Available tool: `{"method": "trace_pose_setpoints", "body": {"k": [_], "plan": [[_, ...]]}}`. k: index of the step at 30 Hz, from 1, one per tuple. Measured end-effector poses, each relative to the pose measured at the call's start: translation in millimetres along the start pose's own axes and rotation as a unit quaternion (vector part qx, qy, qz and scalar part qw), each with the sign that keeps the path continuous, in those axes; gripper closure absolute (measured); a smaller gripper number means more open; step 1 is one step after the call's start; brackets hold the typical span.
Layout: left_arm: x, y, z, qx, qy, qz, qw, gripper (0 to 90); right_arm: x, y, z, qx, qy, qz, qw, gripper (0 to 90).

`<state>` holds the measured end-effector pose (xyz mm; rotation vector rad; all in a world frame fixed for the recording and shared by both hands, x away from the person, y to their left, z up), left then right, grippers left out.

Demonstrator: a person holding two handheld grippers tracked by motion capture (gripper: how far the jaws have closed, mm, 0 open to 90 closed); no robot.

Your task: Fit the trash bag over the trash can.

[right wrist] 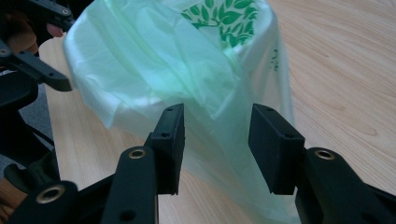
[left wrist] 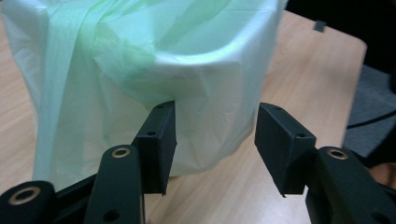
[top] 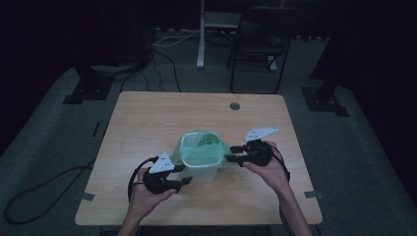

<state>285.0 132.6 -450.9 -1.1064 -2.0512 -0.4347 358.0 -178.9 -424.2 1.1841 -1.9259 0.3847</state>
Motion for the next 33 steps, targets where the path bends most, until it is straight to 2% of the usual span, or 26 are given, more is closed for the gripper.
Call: {"method": "trace_pose_setpoints", "body": {"k": [3, 8, 16, 26, 29, 33], "plan": [[-0.5, -0.3, -0.4, -0.005, 0.002, -0.013, 0.9999, 64.4, -0.5, 0.5, -0.5, 0.003, 0.001, 0.0, 1.0, 56.0], [-1.0, -0.3, -0.4, -0.013, 0.002, -0.012, 0.9998, 89.9, -0.5, 0.4, -1.6, 0.005, 0.0, -0.001, 1.0, 56.1], [-10.2, 2.7, 6.5, -0.016, 0.032, -0.011, 0.9993, 90.0, -0.9, -2.9, 0.2, 0.0, -0.001, -0.004, 1.0, 57.4], [-20.8, 21.4, 24.3, 0.019, 0.058, -0.015, 0.998, 90.0, -1.9, -4.7, 2.5, -0.003, -0.001, -0.009, 1.0, 59.7], [-24.1, 26.5, 29.3, 0.03, 0.066, -0.015, 0.9972, 90.0, -4.2, -4.0, 2.8, 0.0, 0.004, -0.013, 0.9999, 65.6], [-27.6, 28.7, 33.1, 0.033, 0.075, -0.011, 0.9966, 90.0, -6.1, -2.4, 4.5, 0.01, 0.022, -0.014, 0.9996, 87.3]]}}
Point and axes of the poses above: each handheld gripper's, and its own axes: x roughly backward along the jaws, z roughly out of its underside, y roughly to its left, the point moved 1 cm from there along -x, roughly forward along the jaws, and after that the axes turned 13 degrees about y, right-handed, at the moved point
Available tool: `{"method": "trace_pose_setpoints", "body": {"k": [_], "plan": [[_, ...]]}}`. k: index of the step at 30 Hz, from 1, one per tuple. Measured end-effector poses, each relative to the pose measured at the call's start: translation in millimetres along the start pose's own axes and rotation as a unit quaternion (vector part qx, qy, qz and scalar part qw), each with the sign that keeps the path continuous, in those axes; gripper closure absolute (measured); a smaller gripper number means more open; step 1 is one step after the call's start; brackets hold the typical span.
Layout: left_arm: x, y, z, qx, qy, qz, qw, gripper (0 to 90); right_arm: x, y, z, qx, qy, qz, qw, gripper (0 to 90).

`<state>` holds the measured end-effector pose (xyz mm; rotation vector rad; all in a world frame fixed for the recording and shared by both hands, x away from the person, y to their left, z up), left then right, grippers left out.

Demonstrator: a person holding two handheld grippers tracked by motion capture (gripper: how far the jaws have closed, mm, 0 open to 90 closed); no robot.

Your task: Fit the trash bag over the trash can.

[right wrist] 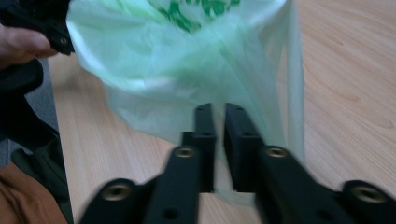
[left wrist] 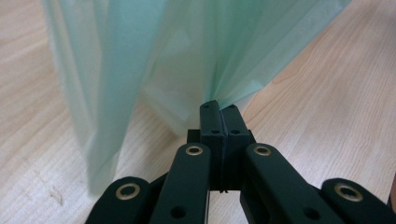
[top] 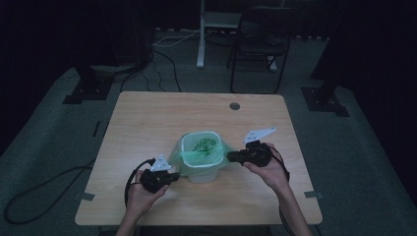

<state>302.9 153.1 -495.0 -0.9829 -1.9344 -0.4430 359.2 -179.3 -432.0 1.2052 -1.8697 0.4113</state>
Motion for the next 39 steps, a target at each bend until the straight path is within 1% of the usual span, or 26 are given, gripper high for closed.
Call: {"method": "trace_pose_setpoints", "body": {"k": [1, 2, 5, 6, 7, 8, 9, 10, 11, 13, 14, 17, 20, 21, 22, 23, 25, 26, 27, 28, 31, 34, 37, 39], "plan": [[0.2, -0.8, -0.2, -0.003, 0.001, 0.0, 1.0, 90.0, -0.6, 0.0, 1.1, 0.0, 0.005, -0.001, 1.0, 90.0], [0.2, -2.2, -0.7, -0.006, 0.0, 0.002, 1.0, 90.0, -1.8, -0.9, 2.5, -0.001, 0.011, 0.0, 0.9999, 90.0], [1.7, -6.8, -2.8, -0.022, 0.0, 0.008, 0.9997, 90.0, -6.0, -4.1, 8.4, -0.014, 0.04, 0.019, 0.9989, 90.0], [2.9, -7.5, -3.2, -0.028, -0.003, 0.011, 0.9995, 90.0, -7.2, -5.6, 10.6, -0.019, 0.045, 0.019, 0.9986, 90.0], [4.4, -7.9, -3.5, -0.03, -0.007, 0.015, 0.9994, 88.7, -7.2, -6.7, 12.6, -0.024, 0.043, 0.018, 0.9986, 90.0], [6.6, -8.3, -3.7, -0.035, -0.01, 0.019, 0.9991, 82.8, -5.9, -7.5, 14.2, -0.027, 0.036, 0.015, 0.9989, 87.4], [9.4, -8.9, -4.0, -0.041, -0.015, 0.022, 0.9988, 78.3, -3.5, -7.8, 14.8, -0.028, 0.025, 0.014, 0.9992, 79.3], [12.7, -9.1, -4.2, -0.044, -0.02, 0.023, 0.9986, 75.1, -0.6, -7.3, 14.8, -0.024, 0.014, 0.017, 0.9995, 73.4], [16.6, -8.7, -4.4, -0.046, -0.025, 0.024, 0.9983, 72.0, 2.3, -6.0, 14.2, -0.017, 0.004, 0.014, 0.9997, 67.2], [24.7, -7.9, -4.2, -0.05, -0.038, 0.031, 0.9976, 68.0, 7.2, -2.1, 12.1, 0.001, -0.013, 0.004, 0.9999, 58.8], [28.7, -7.1, -4.0, -0.049, -0.043, 0.03, 0.9974, 66.7, 8.5, 0.1, 10.8, 0.01, -0.016, 0.004, 0.9998, 55.7], [37.7, -4.3, -2.6, -0.044, -0.06, 0.03, 0.9968, 64.3, 6.5, 5.5, 6.9, 0.029, -0.014, 0.015, 0.9993, 49.0], [39.8, -3.0, -2.3, -0.038, -0.067, 0.029, 0.9966, 62.7, -1.4, 7.5, 3.6, 0.041, -0.003, 0.015, 0.999, 47.1], [39.1, -2.8, -2.7, -0.038, -0.067, 0.029, 0.9966, 62.3, -4.6, 8.1, 2.6, 0.044, 0.002, 0.015, 0.9989, 48.1], [38.2, -2.8, -3.1, -0.038, -0.066, 0.03, 0.9966, 62.0, -7.8, 8.7, 1.7, 0.047, 0.006, 0.014, 0.9988, 51.1], [36.8, -3.0, -3.5, -0.037, -0.066, 0.031, 0.9967, 61.8, -10.4, 9.2, 0.8, 0.052, 0.008, 0.013, 0.9985, 56.9], [34.2, -3.3, -4.4, -0.037, -0.063, 0.032, 0.9968, 61.2, -14.2, 10.0, -0.9, 0.056, 0.015, -0.008, 0.9983, 73.5], [33.2, -3.3, -4.7, -0.037, -0.062, 0.031, 0.9969, 60.9, -15.7, 10.7, -1.7, 0.058, 0.018, -0.013, 0.998, 80.4], [32.7, -3.2, -4.9, -0.035, -0.062, 0.03, 0.997, 60.9, -16.8, 11.5, -2.3, 0.061, 0.022, -0.015, 0.9977, 86.2], [32.6, -2.9, -4.9, -0.034, -0.061, 0.029, 0.9972, 60.9, -17.8, 11.9, -2.7, 0.063, 0.028, -0.017, 0.9975, 90.0], [33.1, -2.3, -4.7, -0.031, -0.063, 0.027, 0.9972, 60.9, -20.9, 11.4, -0.5, 0.062, 0.048, -0.019, 0.9968, 90.0], [33.6, -1.3, -4.4, -0.028, -0.061, 0.024, 0.9974, 60.9, -26.0, 8.9, 6.1, 0.054, 0.078, -0.009, 0.9954, 90.0], [33.2, 0.6, -3.5, -0.024, -0.059, 0.02, 0.9978, 60.9, -29.7, 2.7, 15.0, 0.036, 0.1, -0.005, 0.9943, 90.0], [33.2, 2.0, -3.0, -0.021, -0.059, 0.018, 0.9978, 60.8, -28.9, -2.0, 20.4, 0.024, 0.107, -0.005, 0.9939, 90.0]]}}
Point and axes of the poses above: each handheld gripper's, and its own axes: x roughly backward along the jaws, z roughly out of its underside, y roughly to its left, the point moved 1 cm from there along -x, roughly forward along the jaws, and after that the axes turned 13 degrees about y, right-handed, at the moved point
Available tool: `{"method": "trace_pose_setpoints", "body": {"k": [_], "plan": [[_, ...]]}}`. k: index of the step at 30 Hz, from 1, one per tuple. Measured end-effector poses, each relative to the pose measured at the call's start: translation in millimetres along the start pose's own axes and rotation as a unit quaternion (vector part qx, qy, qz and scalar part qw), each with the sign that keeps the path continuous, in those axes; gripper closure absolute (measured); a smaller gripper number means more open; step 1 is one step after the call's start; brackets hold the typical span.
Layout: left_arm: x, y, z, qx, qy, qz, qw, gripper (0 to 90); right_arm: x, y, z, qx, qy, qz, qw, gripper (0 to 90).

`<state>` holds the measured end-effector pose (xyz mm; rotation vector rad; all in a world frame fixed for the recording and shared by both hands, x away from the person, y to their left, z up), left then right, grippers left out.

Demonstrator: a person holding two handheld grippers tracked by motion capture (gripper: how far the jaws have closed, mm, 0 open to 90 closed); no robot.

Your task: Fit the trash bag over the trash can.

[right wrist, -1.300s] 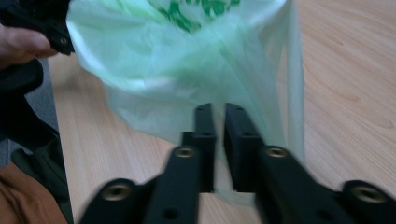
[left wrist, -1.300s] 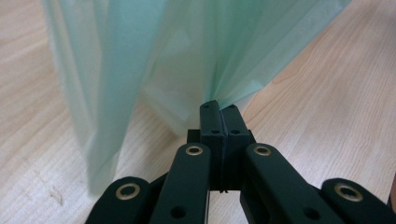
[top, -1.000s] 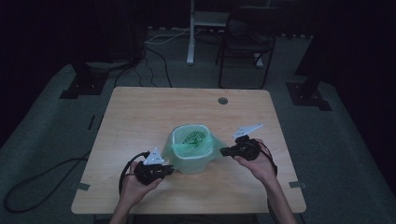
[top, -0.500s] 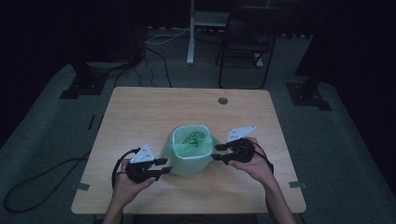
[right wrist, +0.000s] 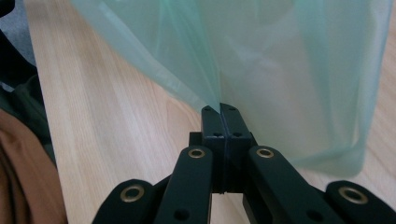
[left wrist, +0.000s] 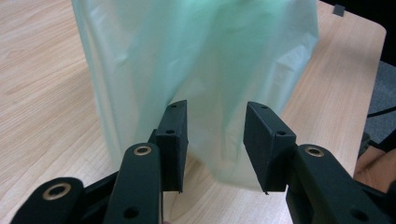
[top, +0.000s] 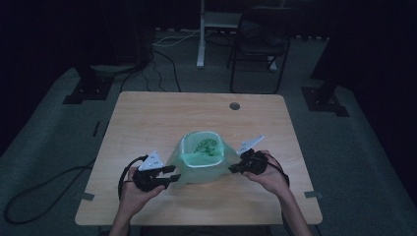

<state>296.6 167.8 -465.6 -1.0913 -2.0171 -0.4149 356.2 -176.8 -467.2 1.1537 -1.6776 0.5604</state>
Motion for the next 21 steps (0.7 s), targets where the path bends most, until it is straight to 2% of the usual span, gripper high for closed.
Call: {"method": "trace_pose_setpoints", "body": {"k": [1, 3, 8, 11, 14, 21], "plan": [[0.4, 0.8, 0.2, 0.0, -0.001, -0.001, 1.0, 60.6, 2.3, -1.6, 2.5, -0.003, -0.006, -0.005, 1.0, 87.5], [1.3, 2.1, 0.5, 0.003, -0.001, -0.004, 1.0, 59.8, 10.7, -3.2, 5.8, -0.008, -0.036, -0.013, 0.9993, 76.3], [3.9, 5.2, 1.8, 0.009, -0.006, -0.009, 0.9999, 58.1, 40.3, -3.0, 7.5, -0.01, -0.102, -0.02, 0.9945, 62.1], [5.7, 6.7, 2.6, 0.012, -0.009, -0.011, 0.9998, 56.9, 52.4, -2.8, 4.4, -0.006, -0.125, -0.014, 0.9921, 60.7], [8.7, 8.9, 3.9, 0.015, -0.013, -0.014, 0.9997, 56.0, 59.6, -2.9, -0.6, -0.004, -0.142, -0.023, 0.9895, 61.9], [15.3, 13.9, 7.4, 0.023, -0.022, -0.021, 0.9993, 55.2, 67.7, 0.9, -15.6, 0.013, -0.162, -0.013, 0.9866, 58.9]]}}
Point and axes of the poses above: each handheld gripper's, and its own axes: x roughly backward along the jaws, z roughly out of its underside, y roughly to its left, the point moved 1 cm from there along -x, roughly forward along the jaws, and after that the axes turned 13 degrees about y, right-handed, at the moved point
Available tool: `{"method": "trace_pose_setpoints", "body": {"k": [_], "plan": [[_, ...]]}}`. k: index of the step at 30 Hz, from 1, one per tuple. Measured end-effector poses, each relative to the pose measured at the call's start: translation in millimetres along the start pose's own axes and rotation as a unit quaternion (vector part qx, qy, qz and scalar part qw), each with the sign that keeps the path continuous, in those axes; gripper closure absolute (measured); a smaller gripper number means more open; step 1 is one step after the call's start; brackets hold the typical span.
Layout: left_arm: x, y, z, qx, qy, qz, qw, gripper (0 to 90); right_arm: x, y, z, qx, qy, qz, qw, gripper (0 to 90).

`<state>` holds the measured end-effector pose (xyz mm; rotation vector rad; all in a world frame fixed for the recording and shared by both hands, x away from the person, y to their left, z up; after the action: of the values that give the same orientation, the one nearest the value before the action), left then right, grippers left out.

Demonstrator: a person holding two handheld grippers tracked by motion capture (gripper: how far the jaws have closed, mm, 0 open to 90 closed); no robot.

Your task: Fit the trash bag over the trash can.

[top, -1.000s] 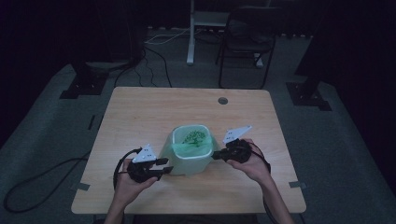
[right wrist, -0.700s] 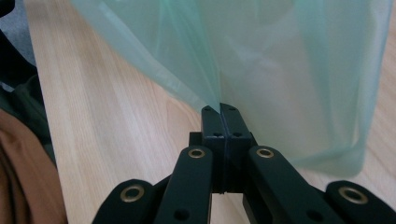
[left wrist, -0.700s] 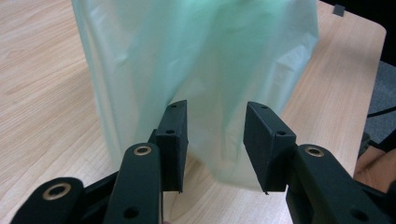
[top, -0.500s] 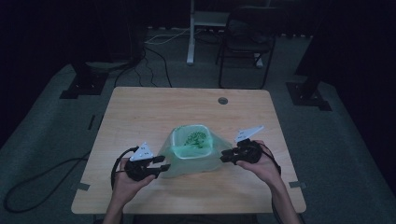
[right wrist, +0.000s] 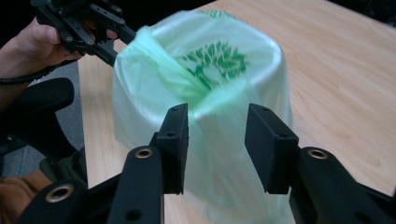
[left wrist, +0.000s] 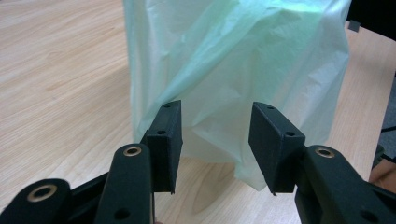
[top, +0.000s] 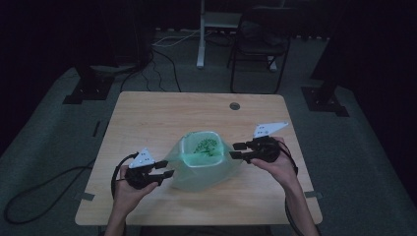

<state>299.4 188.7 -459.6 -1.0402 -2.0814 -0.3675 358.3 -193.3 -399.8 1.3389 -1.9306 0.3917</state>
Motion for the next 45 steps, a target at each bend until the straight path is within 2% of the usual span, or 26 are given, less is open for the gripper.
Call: {"method": "trace_pose_setpoints", "body": {"k": [4, 11, 25, 32, 39, 45], "plan": [[0.8, 1.2, 0.8, 0.002, -0.001, -0.002, 1.0, 54.9, -4.6, 4.7, -14.3, 0.017, -0.004, 0.002, 0.9998, 56.8], [3.9, 3.8, 2.3, 0.006, -0.003, -0.007, 1.0, 53.7, -13.3, 6.4, -35.7, 0.032, -0.011, -0.005, 0.9994, 56.3], [6.3, 6.1, 4.0, 0.011, -0.004, -0.011, 0.9999, 52.6, -31.5, 5.1, -52.0, 0.04, 0.008, -0.001, 0.9992, 58.9], [5.3, 6.4, 4.1, 0.012, -0.004, -0.011, 0.9999, 52.3, -48.2, 8.6, -61.2, 0.049, 0.033, 0.001, 0.9982, 62.8], [5.4, 6.2, 4.3, 0.013, -0.004, -0.011, 0.9999, 52.0, -66.3, 16.7, -71.0, 0.068, 0.063, 0.008, 0.9957, 68.5], [5.5, 6.5, 4.9, 0.014, -0.005, -0.01, 0.9998, 51.8, -78.6, 21.2, -76.1, 0.074, 0.082, 0.016, 0.9937, 70.9]]}}
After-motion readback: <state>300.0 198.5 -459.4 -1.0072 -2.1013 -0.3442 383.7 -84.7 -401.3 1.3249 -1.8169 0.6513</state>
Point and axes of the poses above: each handheld gripper's, and its own axes: x roughly backward along the jaws, z roughly out of its underside, y roughly to its left, the point moved 1 cm from there along -x, roughly forward along the jaws, and after that the axes turned 13 degrees about y, right-handed, at the moved point
